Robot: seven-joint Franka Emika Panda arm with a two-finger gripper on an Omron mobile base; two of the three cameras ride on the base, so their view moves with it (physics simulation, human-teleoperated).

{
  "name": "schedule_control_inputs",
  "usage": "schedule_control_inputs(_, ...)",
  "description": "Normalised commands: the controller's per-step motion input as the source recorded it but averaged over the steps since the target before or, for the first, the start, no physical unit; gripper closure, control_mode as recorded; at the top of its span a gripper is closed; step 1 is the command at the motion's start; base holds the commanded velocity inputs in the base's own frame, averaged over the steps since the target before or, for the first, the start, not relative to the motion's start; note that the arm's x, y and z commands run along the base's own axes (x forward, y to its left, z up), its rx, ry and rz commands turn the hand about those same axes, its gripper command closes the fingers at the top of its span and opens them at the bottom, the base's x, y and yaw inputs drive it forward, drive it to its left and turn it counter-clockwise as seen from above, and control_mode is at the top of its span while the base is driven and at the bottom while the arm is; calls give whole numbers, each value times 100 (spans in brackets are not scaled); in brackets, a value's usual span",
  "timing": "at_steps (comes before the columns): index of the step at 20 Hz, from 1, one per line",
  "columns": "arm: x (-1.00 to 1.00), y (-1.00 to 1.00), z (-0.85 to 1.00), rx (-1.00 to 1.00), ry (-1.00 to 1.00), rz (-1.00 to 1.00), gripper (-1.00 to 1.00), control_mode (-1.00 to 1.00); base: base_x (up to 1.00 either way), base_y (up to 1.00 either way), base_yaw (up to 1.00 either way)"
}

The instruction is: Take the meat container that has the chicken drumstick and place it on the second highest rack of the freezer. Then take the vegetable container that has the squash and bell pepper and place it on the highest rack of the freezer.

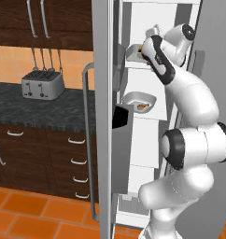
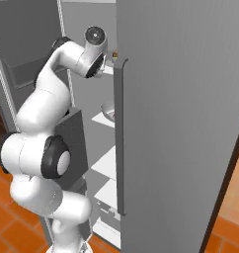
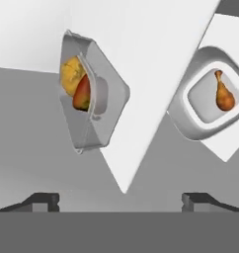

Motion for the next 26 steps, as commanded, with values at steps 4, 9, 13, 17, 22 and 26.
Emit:
schedule_control_inputs(4, -100, 31, -40, -9, -33, 2, -100, -100, 0, 0, 0)
schedule_control_inputs(9, -100, -7, -16, 0, -15, 0, -100, -100, 0, 0, 0)
schedule_control_inputs(13, -100, -23, 0, 0, -10, 0, -100, -100, 0, 0, 0)
schedule_control_inputs(17, -100, -11, -7, 0, -3, 0, -100, -100, 0, 0, 0)
schedule_control_inputs(22, -100, -12, -25, 0, 16, 0, -100, -100, 0, 0, 0)
schedule_control_inputs(26, -100, -11, -30, 0, 24, 0, -100, -100, 0, 0, 0)
